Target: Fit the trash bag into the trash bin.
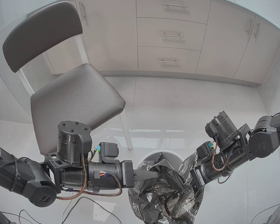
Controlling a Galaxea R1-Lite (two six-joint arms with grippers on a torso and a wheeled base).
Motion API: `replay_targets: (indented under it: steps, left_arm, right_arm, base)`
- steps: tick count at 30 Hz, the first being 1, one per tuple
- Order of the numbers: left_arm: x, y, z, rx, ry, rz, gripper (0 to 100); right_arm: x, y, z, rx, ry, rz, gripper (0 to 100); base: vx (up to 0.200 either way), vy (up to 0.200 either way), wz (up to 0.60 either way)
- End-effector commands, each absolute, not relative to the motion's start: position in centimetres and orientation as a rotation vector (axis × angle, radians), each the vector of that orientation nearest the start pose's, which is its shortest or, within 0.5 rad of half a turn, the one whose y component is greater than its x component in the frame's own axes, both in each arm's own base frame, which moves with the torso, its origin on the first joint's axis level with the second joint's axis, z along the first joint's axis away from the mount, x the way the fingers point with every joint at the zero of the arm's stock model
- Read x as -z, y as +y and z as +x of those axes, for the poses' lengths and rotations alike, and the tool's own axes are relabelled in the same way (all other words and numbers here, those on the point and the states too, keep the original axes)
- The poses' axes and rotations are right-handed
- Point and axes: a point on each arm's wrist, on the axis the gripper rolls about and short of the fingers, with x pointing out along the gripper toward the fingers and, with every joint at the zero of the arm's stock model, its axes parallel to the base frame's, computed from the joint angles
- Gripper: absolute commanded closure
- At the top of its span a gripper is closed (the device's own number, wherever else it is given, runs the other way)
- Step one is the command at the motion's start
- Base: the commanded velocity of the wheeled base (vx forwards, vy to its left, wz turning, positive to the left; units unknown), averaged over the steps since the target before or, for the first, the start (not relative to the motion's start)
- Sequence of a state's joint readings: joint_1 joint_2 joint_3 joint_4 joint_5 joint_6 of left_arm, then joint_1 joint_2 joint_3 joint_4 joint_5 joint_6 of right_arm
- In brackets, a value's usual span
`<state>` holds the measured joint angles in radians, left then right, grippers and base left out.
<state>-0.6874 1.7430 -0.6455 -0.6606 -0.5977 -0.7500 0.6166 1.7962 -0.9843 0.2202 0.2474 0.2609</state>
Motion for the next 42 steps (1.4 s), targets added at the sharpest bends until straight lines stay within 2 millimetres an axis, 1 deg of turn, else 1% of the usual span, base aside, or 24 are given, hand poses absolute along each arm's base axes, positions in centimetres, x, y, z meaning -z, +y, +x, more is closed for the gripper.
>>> replay_targets:
  steps: [1, 7, 11, 12, 14, 18, 20, 24, 25, 26, 28, 31, 32, 35, 39, 42]
  left_arm:
    - [-12.5, -18.7, 22.5, 0.976, 0.924, -0.623, 100]
    - [-12.3, -17.7, 23.4, 0.929, 0.916, -0.647, 100]
    - [-12.3, -17.3, 23.7, 0.918, 0.909, -0.652, 100]
    - [-12.2, -17.2, 23.8, 0.912, 0.908, -0.651, 100]
    - [-12.1, -17.2, 23.9, 0.908, 0.912, -0.652, 100]
    - [-11.9, -17.5, 24.2, 0.917, 0.9, -0.654, 100]
    - [-11.9, -17.9, 24.3, 0.948, 0.867, -0.657, 100]
    - [-11.1, -19.5, 24.3, 1.001, 0.859, -0.644, 100]
    - [-11.1, -19.5, 24.3, 1.003, 0.86, -0.644, 100]
    - [-10.6, -20.0, 24.5, 1.012, 0.862, -0.641, 100]
    - [-10.0, -20.4, 24.6, 1.021, 0.871, -0.637, 100]
    - [-9.7, -20.6, 24.6, 1.031, 0.875, -0.635, 100]
    - [-9.2, -20.9, 24.7, 1.043, 0.882, -0.633, 100]
    - [-8.8, -21.2, 24.7, 1.054, 0.883, -0.63, 100]
    - [-8.1, -21.9, 24.8, 1.071, 0.876, -0.627, 100]
    - [-7.6, -22.3, 25.0, 1.081, 0.873, -0.626, 100]
  right_arm:
    - [-10.8, 18.2, 25.1, -0.626, 1.158, 0.028, 100]
    - [-10.3, 19.2, 26.6, -0.635, 1.134, 0.038, 100]
    - [-10.0, 19.7, 27.3, -0.636, 1.127, 0.041, 100]
    - [-9.6, 20.0, 27.8, -0.632, 1.13, 0.04, 100]
    - [-9.6, 20.1, 28.2, -0.624, 1.125, 0.05, 100]
    - [-9.9, 19.3, 28.6, -0.598, 1.114, 0.068, 100]
    - [-10.5, 18.3, 28.5, -0.563, 1.102, 0.084, 100]
    - [-11.5, 16.6, 27.7, -0.467, 1.088, 0.129, 100]
    - [-11.5, 16.6, 27.7, -0.465, 1.088, 0.13, 100]
    - [-11.6, 15.9, 27.3, -0.441, 1.085, 0.133, 100]
    - [-11.8, 15.3, 27.0, -0.418, 1.083, 0.143, 100]
    - [-11.8, 15.0, 26.7, -0.404, 1.087, 0.155, 100]
    - [-11.8, 14.6, 26.5, -0.381, 1.094, 0.18, 100]
    - [-12.0, 14.2, 26.3, -0.369, 1.075, 0.209, 100]
    - [-12.0, 13.8, 25.9, -0.353, 1.011, 0.234, 100]
    - [-11.7, 13.8, 26.3, -0.301, 0.956, 0.225, 100]
  base:
    - [0.0, 0.0, 0.0]
    - [0.0, 0.0, 0.0]
    - [0.0, 0.0, 0.0]
    - [0.0, 0.0, 0.0]
    - [0.0, 0.0, 0.0]
    - [0.0, 0.0, 0.0]
    - [0.0, 0.0, 0.0]
    - [0.0, 0.0, 0.0]
    - [0.0, 0.0, 0.0]
    - [0.0, 0.0, 0.0]
    - [0.0, 0.0, 0.0]
    - [0.0, 0.0, 0.0]
    - [0.0, 0.0, 0.0]
    - [0.0, 0.0, 0.0]
    - [0.0, 0.0, 0.0]
    - [0.0, 0.0, 0.0]
